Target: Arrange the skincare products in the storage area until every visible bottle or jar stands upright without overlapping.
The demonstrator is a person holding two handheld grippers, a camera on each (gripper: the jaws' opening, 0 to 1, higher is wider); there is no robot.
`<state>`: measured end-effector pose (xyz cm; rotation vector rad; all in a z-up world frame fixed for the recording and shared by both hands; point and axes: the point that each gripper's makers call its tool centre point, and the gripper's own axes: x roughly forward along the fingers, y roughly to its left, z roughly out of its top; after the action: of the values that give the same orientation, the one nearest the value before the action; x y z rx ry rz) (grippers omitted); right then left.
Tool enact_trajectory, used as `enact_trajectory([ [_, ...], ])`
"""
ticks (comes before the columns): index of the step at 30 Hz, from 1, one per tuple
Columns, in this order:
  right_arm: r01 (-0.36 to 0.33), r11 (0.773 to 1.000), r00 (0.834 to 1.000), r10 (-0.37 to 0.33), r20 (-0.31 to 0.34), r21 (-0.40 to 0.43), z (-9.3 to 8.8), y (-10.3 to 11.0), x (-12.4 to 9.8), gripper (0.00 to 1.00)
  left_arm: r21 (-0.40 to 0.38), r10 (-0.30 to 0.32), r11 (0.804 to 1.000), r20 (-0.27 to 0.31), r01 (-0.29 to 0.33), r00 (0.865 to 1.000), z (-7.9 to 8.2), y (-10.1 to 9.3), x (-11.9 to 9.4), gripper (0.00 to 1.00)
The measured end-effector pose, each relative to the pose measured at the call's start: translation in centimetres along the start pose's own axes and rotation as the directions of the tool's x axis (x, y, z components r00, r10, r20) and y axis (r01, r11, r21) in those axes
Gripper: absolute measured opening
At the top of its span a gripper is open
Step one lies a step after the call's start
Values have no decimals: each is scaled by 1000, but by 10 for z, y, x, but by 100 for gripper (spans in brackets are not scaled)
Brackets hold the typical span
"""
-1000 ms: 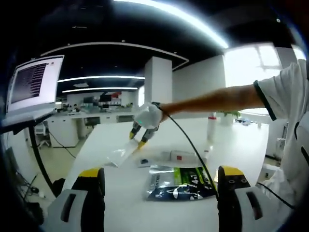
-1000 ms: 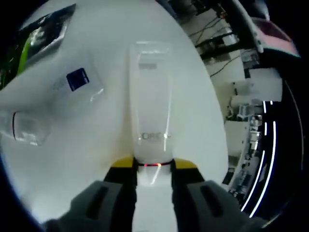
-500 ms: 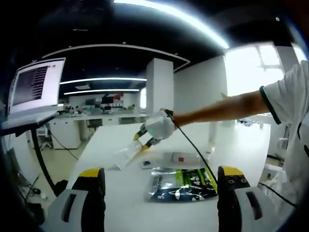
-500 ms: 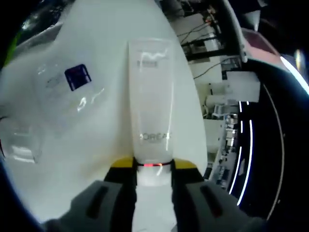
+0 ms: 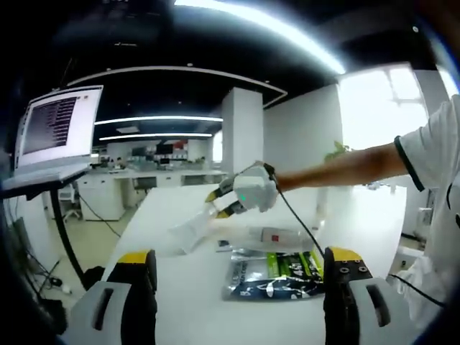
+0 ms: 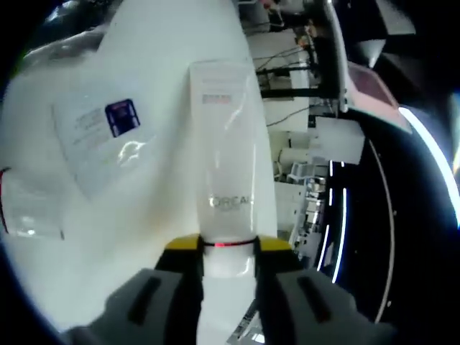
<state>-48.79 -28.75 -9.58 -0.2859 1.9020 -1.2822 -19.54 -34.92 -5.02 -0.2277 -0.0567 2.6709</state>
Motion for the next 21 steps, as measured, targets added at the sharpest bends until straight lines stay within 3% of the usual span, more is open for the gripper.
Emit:
enact_trajectory([
  [8,89,995,996,-89,-9,-35,9,0,-21,25,-1,3,1000,8,-3,1000,0,-2,1,98],
  [21,161,985,987,-162,-17,-66,12,-9,-40,25,-8,-25,1000,11,25,1000,0,-13,6,98],
])
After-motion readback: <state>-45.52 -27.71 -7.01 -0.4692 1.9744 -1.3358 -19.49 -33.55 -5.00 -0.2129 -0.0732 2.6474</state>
